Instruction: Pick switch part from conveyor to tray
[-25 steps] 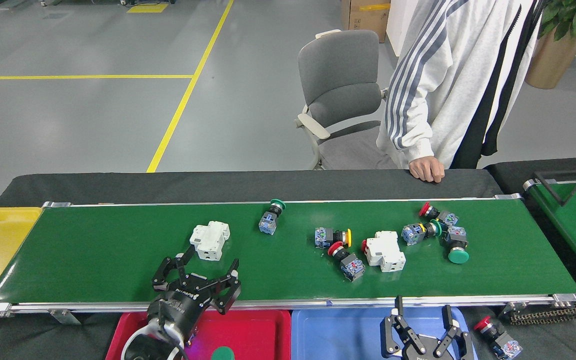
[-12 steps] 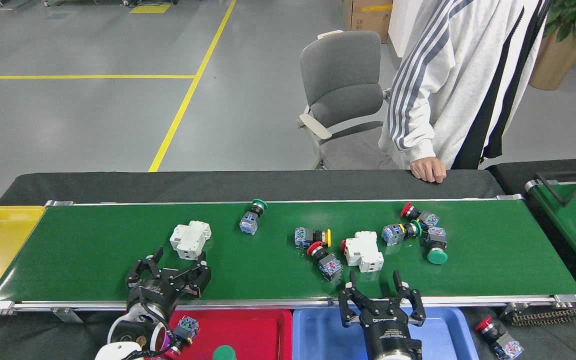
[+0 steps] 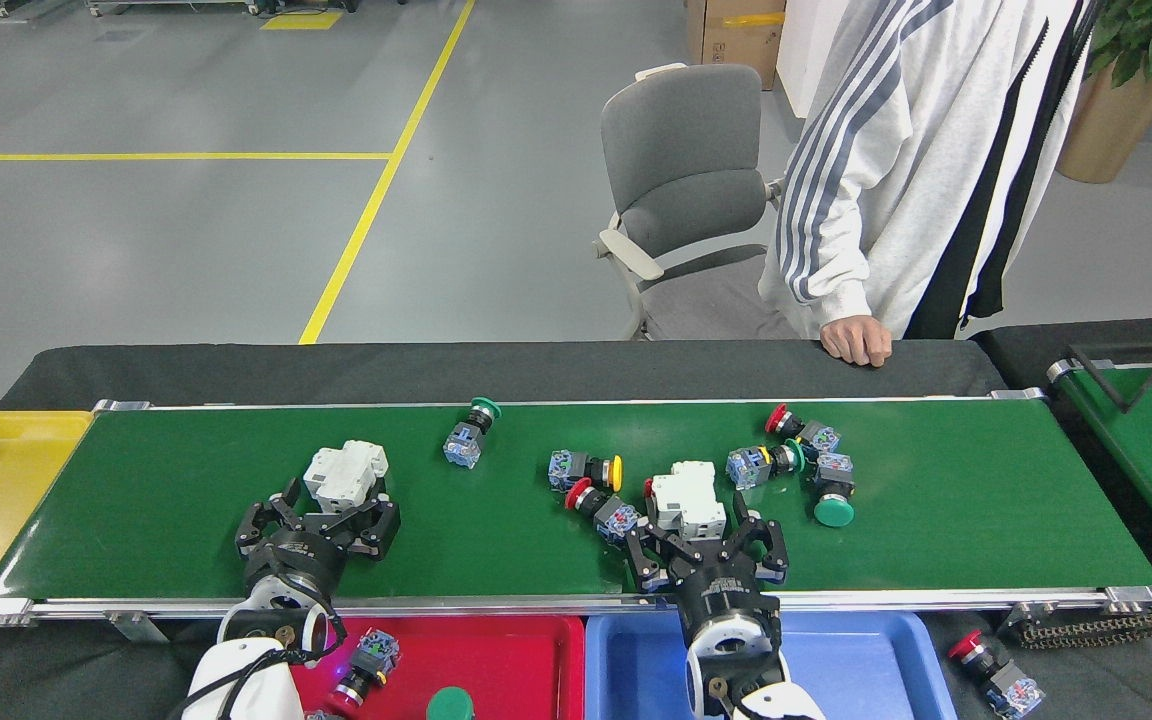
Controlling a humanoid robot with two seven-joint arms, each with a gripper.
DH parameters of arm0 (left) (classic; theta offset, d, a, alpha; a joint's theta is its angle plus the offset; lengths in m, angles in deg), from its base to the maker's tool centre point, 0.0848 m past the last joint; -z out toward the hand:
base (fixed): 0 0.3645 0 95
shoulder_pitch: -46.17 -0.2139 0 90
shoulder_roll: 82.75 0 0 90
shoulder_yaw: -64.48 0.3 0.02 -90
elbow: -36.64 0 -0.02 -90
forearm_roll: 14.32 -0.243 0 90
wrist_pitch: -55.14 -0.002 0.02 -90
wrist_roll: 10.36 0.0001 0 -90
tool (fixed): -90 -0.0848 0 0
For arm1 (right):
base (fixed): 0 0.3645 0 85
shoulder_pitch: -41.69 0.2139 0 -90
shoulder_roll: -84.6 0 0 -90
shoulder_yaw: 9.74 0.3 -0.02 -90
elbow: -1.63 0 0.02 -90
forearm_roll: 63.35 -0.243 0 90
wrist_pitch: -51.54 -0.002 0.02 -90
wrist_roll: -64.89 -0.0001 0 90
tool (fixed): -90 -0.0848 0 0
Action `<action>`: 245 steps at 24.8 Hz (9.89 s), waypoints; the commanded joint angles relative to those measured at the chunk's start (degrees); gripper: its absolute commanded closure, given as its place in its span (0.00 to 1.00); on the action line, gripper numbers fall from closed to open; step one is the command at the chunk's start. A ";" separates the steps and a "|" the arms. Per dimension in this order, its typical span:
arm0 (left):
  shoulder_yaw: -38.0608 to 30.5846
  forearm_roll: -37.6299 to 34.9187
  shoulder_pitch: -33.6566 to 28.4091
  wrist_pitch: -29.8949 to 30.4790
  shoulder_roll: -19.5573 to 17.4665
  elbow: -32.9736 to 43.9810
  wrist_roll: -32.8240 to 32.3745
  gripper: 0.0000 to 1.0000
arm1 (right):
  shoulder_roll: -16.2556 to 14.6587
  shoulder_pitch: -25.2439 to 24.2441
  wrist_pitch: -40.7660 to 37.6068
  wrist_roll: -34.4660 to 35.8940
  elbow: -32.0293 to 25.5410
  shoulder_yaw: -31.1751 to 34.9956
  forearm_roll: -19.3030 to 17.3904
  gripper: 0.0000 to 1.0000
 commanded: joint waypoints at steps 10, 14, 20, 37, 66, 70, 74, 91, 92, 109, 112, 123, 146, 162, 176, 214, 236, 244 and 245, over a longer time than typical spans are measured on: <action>0.46 2.01 -6.92 5.99 -0.64 7.41 4.44 0.94 | -4.59 -2.15 -9.49 0.38 -9.97 0.01 -2.49 0.99; -0.69 2.80 -11.31 13.02 -0.99 18.04 4.44 0.96 | -20.77 -14.98 -22.85 3.45 -31.94 1.42 -12.68 0.95; -1.39 2.97 -15.71 18.47 -2.04 27.97 4.44 0.96 | -29.12 -34.23 -52.74 9.08 -36.69 17.86 -20.07 0.00; 32.80 -3.53 -25.99 20.75 3.67 37.46 -0.13 0.70 | -10.92 -38.18 -11.34 7.41 -37.92 30.42 -10.22 0.01; -7.89 8.95 -32.76 15.21 -0.46 39.75 0.22 0.00 | -9.96 -24.64 -16.70 -4.20 -37.57 8.01 -4.86 0.03; -6.31 6.31 -28.80 14.78 -0.29 37.38 0.05 0.00 | -10.57 -26.23 -7.03 -1.65 -37.48 8.28 -4.77 0.03; -5.61 2.97 -22.39 14.78 -0.29 31.66 -0.22 0.00 | -13.91 -31.59 -1.94 7.23 -37.48 8.54 -4.77 0.03; -6.14 2.97 -8.41 7.13 -5.47 8.99 -0.22 0.05 | -17.87 -36.25 -12.83 10.48 -36.16 23.39 -11.45 0.02; -6.05 2.97 -7.97 6.08 -5.73 7.85 -0.13 0.17 | -17.78 -36.42 -12.83 10.48 -36.16 23.39 -11.45 0.02; -5.70 7.90 -34.08 41.67 -4.94 40.01 -0.13 0.59 | -17.34 -37.92 -12.75 10.22 -36.16 24.54 -11.54 0.02; -5.34 7.63 -36.36 41.67 -2.22 40.28 -0.22 0.00 | -17.34 -38.00 -12.83 10.31 -36.16 24.71 -11.54 0.02; -11.94 7.72 -35.48 22.25 0.33 40.28 0.31 0.00 | -17.43 -38.00 -12.83 10.40 -35.37 25.41 -11.63 0.02; -4.82 4.20 -13.07 23.83 -4.86 18.22 -2.24 0.00 | -16.63 -33.96 -13.36 7.14 -35.55 25.68 -11.98 0.02; -4.29 4.64 -4.46 11.88 -6.35 2.75 -0.04 0.91 | -17.07 -34.23 -15.03 6.35 -35.37 24.89 -11.89 0.02; -1.74 7.90 -37.42 41.67 -2.48 40.28 1.89 0.00 | -18.48 -32.73 -15.12 6.26 -36.51 27.79 -11.98 0.02; -20.29 9.92 -32.58 24.00 -2.92 34.74 2.16 0.00 | -17.87 -34.66 -15.30 6.44 -37.83 28.31 -11.89 0.02; -20.29 12.47 -32.06 20.22 -3.19 35.44 3.56 0.00 | -16.11 -34.93 -15.38 6.44 -37.66 27.96 -11.89 0.02; -19.93 12.55 -32.06 20.49 -3.36 35.53 3.56 0.00 | -15.93 -35.46 -15.38 6.44 -37.74 27.96 -11.89 0.02; -19.93 12.55 -32.14 20.49 -3.36 35.44 3.56 0.00 | -15.93 -35.63 -15.38 6.35 -37.83 27.96 -11.80 0.02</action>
